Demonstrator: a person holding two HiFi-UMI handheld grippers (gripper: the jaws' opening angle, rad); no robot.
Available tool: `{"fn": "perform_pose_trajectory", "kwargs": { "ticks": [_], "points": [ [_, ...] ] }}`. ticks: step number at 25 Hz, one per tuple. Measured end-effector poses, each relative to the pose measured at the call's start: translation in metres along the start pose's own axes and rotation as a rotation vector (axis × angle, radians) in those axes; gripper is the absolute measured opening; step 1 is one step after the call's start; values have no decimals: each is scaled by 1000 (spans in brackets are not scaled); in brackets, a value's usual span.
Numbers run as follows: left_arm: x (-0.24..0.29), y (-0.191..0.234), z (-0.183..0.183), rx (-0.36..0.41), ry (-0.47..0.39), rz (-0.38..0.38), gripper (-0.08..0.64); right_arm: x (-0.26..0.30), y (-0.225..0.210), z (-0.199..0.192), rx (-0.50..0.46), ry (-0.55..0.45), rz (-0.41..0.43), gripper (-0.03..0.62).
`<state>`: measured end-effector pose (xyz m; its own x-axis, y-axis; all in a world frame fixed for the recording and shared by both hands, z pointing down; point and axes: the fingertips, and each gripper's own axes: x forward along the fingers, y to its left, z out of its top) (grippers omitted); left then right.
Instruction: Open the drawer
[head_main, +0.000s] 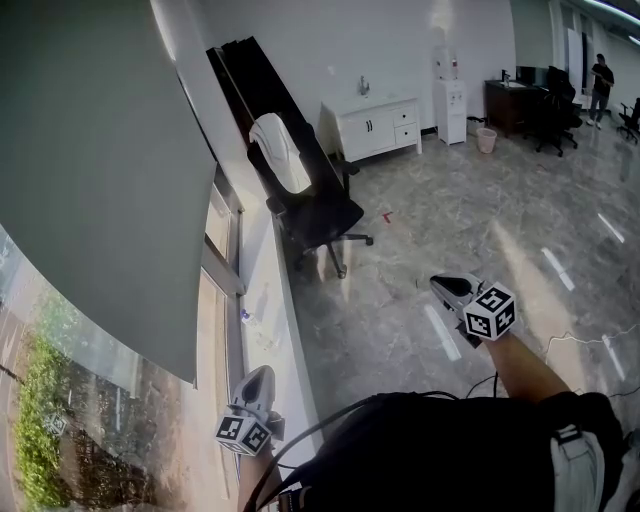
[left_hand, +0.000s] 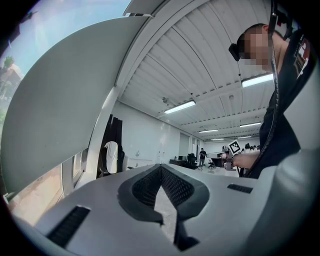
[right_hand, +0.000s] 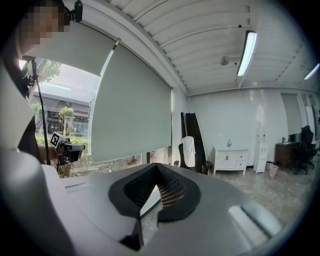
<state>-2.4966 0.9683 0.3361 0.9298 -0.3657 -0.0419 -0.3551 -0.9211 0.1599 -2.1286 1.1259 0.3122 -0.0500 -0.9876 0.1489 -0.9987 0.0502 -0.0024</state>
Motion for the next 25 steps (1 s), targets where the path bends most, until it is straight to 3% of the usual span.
{"fn": "perform_pose_trajectory", "kwargs": {
  "ticks": [12, 25],
  "points": [
    [45, -21, -2, 1, 34, -43, 0, -11, -36, -9, 15, 13, -27, -3],
    [153, -131, -16, 17, 60, -155, 0, -112, -146, -32, 40, 8, -115, -3]
  ]
}}
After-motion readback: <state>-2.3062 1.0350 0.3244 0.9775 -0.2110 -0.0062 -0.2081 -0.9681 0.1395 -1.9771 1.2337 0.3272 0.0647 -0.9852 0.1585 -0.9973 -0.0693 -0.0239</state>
